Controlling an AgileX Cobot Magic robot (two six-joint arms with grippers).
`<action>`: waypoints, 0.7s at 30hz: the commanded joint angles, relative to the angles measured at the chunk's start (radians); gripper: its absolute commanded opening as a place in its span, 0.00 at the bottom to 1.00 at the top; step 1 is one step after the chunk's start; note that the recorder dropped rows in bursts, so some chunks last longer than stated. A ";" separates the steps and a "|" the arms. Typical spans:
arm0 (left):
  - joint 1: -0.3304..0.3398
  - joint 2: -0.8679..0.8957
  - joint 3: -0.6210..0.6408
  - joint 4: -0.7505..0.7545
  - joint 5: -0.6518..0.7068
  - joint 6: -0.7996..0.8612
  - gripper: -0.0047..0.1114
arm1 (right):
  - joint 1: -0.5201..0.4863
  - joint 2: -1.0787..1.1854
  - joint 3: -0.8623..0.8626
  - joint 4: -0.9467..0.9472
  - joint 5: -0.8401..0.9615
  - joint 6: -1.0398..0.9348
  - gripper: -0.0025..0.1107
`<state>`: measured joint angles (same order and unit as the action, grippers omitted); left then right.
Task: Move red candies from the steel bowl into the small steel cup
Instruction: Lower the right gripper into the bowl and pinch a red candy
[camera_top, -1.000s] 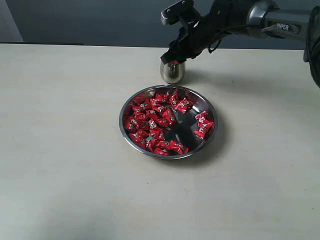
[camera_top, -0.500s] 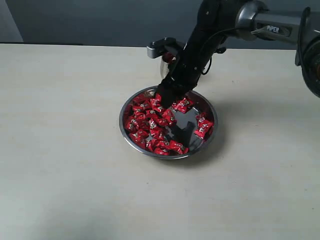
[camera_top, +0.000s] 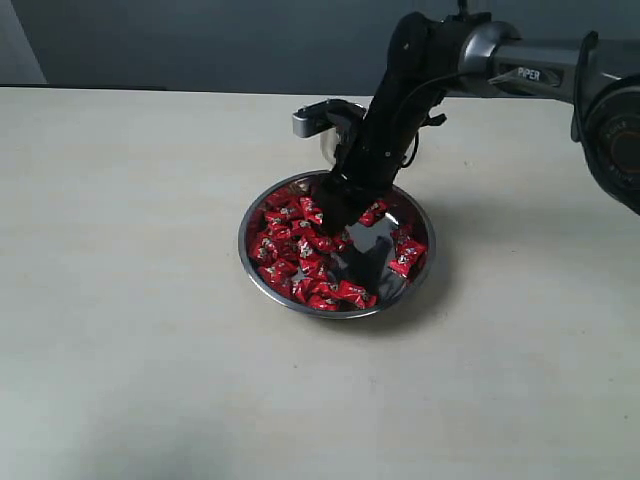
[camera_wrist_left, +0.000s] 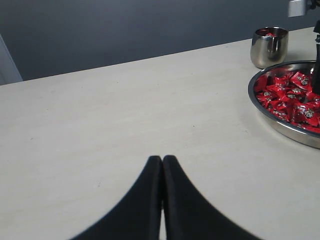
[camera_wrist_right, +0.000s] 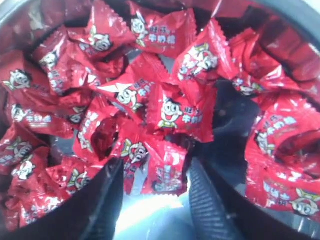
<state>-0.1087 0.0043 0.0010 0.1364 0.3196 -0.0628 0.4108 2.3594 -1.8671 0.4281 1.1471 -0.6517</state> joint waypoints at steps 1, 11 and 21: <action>-0.003 -0.004 -0.001 -0.001 -0.009 -0.005 0.04 | -0.001 0.012 -0.002 0.011 0.008 -0.001 0.39; -0.003 -0.004 -0.001 -0.001 -0.009 -0.005 0.04 | -0.001 0.020 -0.002 0.011 0.008 -0.001 0.07; -0.003 -0.004 -0.001 -0.001 -0.009 -0.005 0.04 | -0.001 -0.002 -0.002 0.003 0.025 -0.001 0.02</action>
<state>-0.1087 0.0043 0.0010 0.1364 0.3196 -0.0628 0.4108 2.3819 -1.8671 0.4343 1.1610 -0.6517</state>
